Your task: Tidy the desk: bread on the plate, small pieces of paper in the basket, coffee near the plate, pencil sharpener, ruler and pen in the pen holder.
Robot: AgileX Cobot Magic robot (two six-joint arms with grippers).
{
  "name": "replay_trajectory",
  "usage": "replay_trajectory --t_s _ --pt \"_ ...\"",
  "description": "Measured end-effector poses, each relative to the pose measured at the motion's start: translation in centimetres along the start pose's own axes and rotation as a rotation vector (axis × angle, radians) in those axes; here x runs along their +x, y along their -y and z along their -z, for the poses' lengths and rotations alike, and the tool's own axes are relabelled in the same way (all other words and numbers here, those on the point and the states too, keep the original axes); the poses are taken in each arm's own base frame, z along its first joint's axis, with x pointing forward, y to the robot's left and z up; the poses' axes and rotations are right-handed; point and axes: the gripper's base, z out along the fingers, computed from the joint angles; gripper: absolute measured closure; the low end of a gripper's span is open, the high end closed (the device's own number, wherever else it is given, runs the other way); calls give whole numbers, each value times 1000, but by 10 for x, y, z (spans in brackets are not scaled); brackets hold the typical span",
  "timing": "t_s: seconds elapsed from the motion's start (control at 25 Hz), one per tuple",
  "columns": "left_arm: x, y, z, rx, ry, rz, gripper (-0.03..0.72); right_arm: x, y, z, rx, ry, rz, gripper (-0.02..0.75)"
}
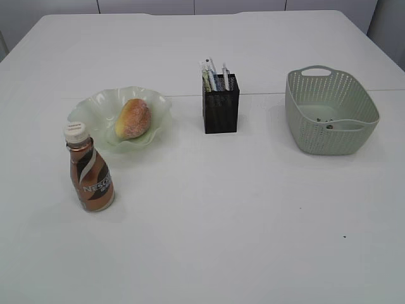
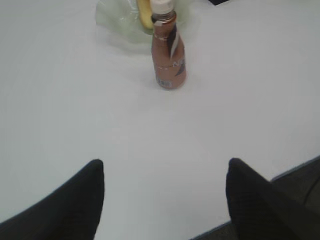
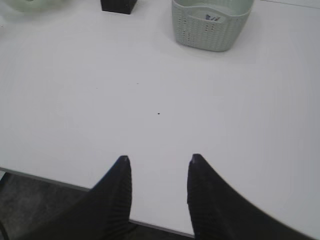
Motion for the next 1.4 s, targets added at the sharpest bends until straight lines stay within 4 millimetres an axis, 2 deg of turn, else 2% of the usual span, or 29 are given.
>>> replay_trajectory --t_s 0.24,0.48,1.4 --pt "-1 1 -1 -82 -7 50 149 0 -1 1 100 -7 -64 437" --pt "-1 0 -1 -42 -3 27 163 0 -2 1 98 -4 -64 441" --pt "-1 1 -1 -73 -6 45 189 0 -2 1 98 -4 -64 442"
